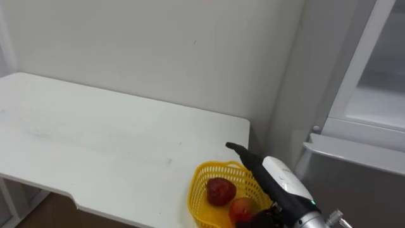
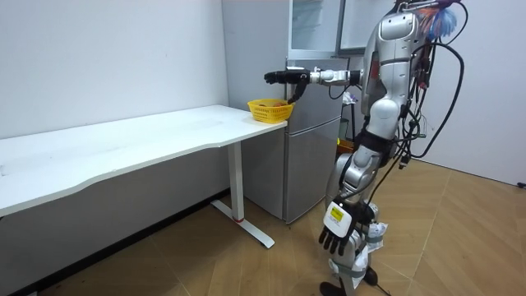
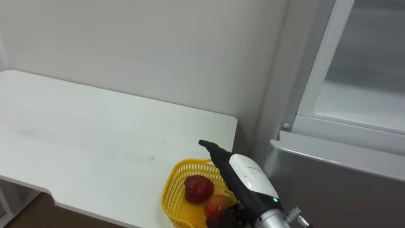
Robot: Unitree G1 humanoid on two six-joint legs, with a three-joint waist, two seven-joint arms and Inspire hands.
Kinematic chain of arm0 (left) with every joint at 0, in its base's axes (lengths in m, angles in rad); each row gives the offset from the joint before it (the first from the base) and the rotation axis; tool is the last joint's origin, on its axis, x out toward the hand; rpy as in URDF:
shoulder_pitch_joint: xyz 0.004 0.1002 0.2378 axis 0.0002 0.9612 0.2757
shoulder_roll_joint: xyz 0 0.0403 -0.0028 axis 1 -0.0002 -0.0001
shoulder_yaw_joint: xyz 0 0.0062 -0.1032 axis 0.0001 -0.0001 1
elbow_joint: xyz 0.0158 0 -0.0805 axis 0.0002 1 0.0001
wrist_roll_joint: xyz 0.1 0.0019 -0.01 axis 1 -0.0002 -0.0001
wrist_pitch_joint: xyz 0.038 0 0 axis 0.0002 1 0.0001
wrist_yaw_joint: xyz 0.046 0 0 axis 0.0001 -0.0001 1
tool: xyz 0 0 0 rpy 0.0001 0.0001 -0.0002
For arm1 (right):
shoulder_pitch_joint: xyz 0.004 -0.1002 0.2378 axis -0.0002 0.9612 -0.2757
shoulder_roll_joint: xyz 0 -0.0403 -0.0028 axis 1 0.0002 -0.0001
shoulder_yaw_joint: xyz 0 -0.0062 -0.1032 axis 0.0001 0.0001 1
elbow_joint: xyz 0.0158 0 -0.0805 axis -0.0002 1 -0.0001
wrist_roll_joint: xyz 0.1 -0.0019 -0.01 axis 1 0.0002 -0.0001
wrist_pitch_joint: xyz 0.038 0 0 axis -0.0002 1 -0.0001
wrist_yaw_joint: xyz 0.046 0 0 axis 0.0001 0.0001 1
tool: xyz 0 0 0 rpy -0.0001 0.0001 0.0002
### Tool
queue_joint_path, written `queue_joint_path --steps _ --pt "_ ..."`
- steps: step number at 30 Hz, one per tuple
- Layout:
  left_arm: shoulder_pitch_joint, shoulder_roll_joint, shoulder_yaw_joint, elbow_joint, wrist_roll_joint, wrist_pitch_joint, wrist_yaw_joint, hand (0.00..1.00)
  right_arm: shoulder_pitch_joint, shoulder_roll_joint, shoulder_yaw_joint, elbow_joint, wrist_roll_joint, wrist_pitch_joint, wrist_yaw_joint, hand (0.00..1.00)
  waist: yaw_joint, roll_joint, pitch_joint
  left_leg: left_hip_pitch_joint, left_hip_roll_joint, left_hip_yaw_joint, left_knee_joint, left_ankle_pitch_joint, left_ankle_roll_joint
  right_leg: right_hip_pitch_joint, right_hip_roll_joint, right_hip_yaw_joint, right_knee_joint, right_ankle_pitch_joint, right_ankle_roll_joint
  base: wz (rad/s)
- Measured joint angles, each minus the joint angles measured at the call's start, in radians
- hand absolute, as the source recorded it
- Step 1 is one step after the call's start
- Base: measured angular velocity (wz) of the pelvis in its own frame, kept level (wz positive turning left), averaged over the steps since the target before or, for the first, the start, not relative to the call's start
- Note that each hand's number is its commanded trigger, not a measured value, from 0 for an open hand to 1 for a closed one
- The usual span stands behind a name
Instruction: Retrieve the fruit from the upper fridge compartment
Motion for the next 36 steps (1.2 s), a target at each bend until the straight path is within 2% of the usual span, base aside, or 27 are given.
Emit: queue_joint_path --steps 6,8,14,16,21,24,26,27,28,32,33,34,36 --pt "-0.003 0.0 0.0 0.002 0.0 0.0 0.002 0.0 0.0 0.001 0.0 0.0 0.0 0.0 0.0 0.0 0.002 -0.001 -0.0004 -0.003 0.0 0.0 0.0 0.0 0.0 -0.003 0.0 0.0 0.001 0.0 0.0 0.0" --pt "-0.002 0.0 0.001 0.0 0.0 0.0 0.002 0.0 0.0 0.001 -0.002 -0.002 0.006 0.0 0.0 0.0 0.001 -0.005 -0.003 -0.003 0.0 0.0 0.0 0.0 0.0 -0.004 0.0 0.001 0.001 0.0 0.0 0.0" --pt "-0.001 -0.004 0.023 -0.004 0.001 0.0 0.017 0.0 0.0 0.003 -0.053 -0.093 0.124 0.0 0.008 0.0 -0.006 -0.007 -0.005 -0.001 0.0 0.004 -0.005 0.0 0.0 -0.003 0.0 0.004 -0.001 0.0 0.0 0.0" --pt "0.0 -0.004 0.023 -0.004 0.001 0.0 0.02 0.0 0.0 0.015 -0.077 -0.131 0.16 0.0 0.017 0.0 -0.011 -0.006 -0.004 0.002 0.0 0.003 -0.005 0.0 0.0 0.0 0.0 0.004 -0.001 0.0 0.0 0.0" --pt "0.02 -0.005 0.023 -0.017 0.008 -0.003 0.023 0.0 0.025 0.037 -0.086 -0.235 0.168 -0.002 0.045 0.0 -0.035 0.013 -0.0039 0.014 0.001 0.006 -0.018 0.0 0.0 0.004 0.001 0.01 0.0 0.0 0.0 -0.02" --pt "0.02 -0.009 0.02 -0.016 0.008 -0.004 0.041 0.0 0.067 0.038 -0.084 -0.287 0.169 -0.005 0.066 0.0 -0.05 0.036 -0.0098 0.016 0.001 0.012 -0.019 0.0 0.0 0.003 0.001 0.015 0.002 0.0 0.0 -0.05" --pt "0.023 -0.013 0.016 -0.013 0.008 -0.003 0.046 0.0 0.102 0.039 -0.08 -0.319 0.148 -0.004 0.096 0.0 -0.055 0.053 -0.0097 0.022 0.005 0.03 -0.022 0.0 0.0 -0.003 0.005 0.035 0.007 0.001 -0.001 -0.21" --pt "0.023 -0.013 0.014 -0.013 0.007 -0.003 0.046 0.0 0.111 0.039 -0.08 -0.327 0.146 -0.003 0.102 0.0 -0.056 0.055 -0.0093 0.025 0.007 0.035 -0.024 0.0 0.0 -0.003 0.005 0.039 0.009 0.001 -0.001 -0.22" --pt "0.022 -0.013 0.01 -0.007 0.007 -0.003 0.046 0.0 0.133 0.04 -0.081 -0.347 0.147 -0.002 0.114 0.0 -0.06 0.064 -0.0068 0.027 0.008 0.04 -0.025 0.0 0.0 -0.003 0.006 0.043 0.009 0.001 -0.001 -0.12" --pt "0.022 -0.014 0.01 0.004 0.003 -0.007 0.046 0.0 0.195 0.047 -0.083 -0.402 0.176 -0.002 0.137 0.0 -0.085 0.071 -0.0095 0.03 0.014 0.065 -0.025 0.0 0.0 -0.008 0.013 0.069 0.003 0.004 -0.004 -0.18" --pt "0.022 -0.014 0.01 0.004 0.0 -0.008 0.046 0.0 0.204 0.047 -0.084 -0.409 0.187 -0.002 0.137 0.0 -0.089 0.072 -0.0111 0.03 0.015 0.069 -0.025 0.0 0.0 -0.012 0.013 0.071 0.004 0.004 -0.004 -0.13" --pt "0.021 -0.015 0.007 0.004 -0.001 -0.009 0.046 0.0 0.217 0.049 -0.085 -0.419 0.191 -0.002 0.139 0.0 -0.094 0.068 -0.0162 0.03 0.017 0.08 -0.025 0.0 -0.001 -0.019 0.015 0.081 0.007 0.005 -0.006 -0.17" --pt "0.021 -0.017 -0.005 0.004 -0.001 -0.011 0.046 0.0 0.221 0.067 -0.089 -0.419 0.191 -0.002 0.141 0.0 -0.114 0.071 -0.0159 0.028 0.018 0.088 -0.024 0.0 -0.001 -0.019 0.017 0.089 0.006 0.006 -0.006 -0.15"
